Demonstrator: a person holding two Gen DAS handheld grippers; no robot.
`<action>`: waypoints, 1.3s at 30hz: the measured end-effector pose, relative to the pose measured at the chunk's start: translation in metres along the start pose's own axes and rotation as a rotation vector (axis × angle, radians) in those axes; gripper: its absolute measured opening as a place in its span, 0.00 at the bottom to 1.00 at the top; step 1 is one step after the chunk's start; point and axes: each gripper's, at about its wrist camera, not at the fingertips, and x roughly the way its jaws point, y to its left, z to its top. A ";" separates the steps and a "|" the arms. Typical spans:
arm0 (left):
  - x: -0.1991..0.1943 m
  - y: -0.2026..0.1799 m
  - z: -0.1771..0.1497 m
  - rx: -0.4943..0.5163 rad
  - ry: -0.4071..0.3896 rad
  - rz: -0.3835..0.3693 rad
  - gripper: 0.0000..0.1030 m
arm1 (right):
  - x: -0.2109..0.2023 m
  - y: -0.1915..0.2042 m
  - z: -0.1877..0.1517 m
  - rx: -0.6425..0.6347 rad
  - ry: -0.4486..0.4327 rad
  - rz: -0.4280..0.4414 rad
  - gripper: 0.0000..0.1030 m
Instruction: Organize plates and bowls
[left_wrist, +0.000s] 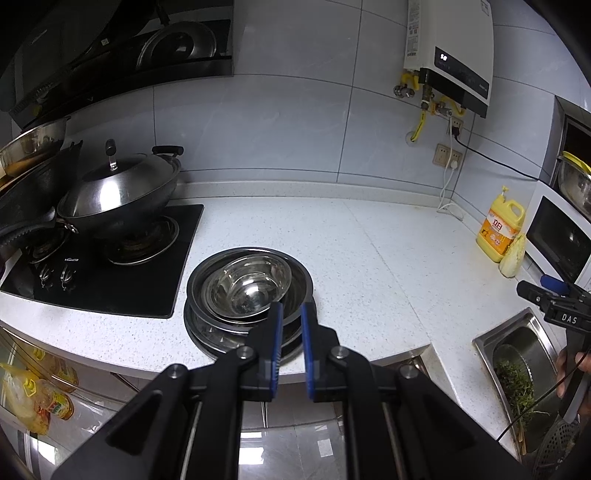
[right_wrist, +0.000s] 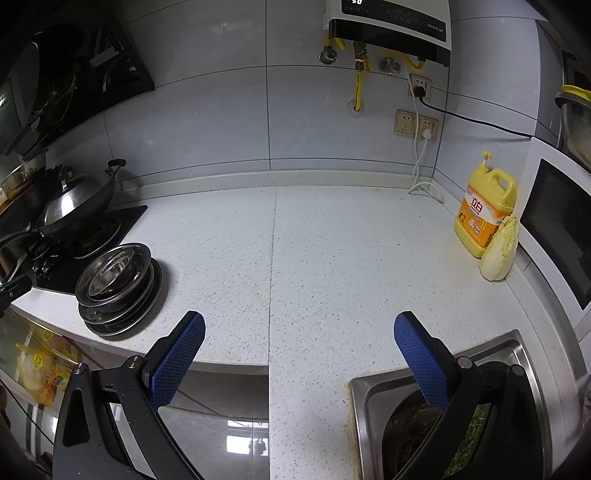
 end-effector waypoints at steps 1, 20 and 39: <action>-0.002 0.000 -0.001 0.000 -0.002 0.002 0.09 | 0.000 0.000 0.000 -0.002 0.001 0.001 0.98; -0.002 0.001 -0.006 0.006 0.006 0.017 0.09 | 0.000 0.006 -0.002 -0.024 0.011 0.008 0.98; -0.001 -0.013 0.000 0.047 -0.010 0.015 0.66 | 0.005 -0.003 -0.004 -0.012 0.020 0.000 0.98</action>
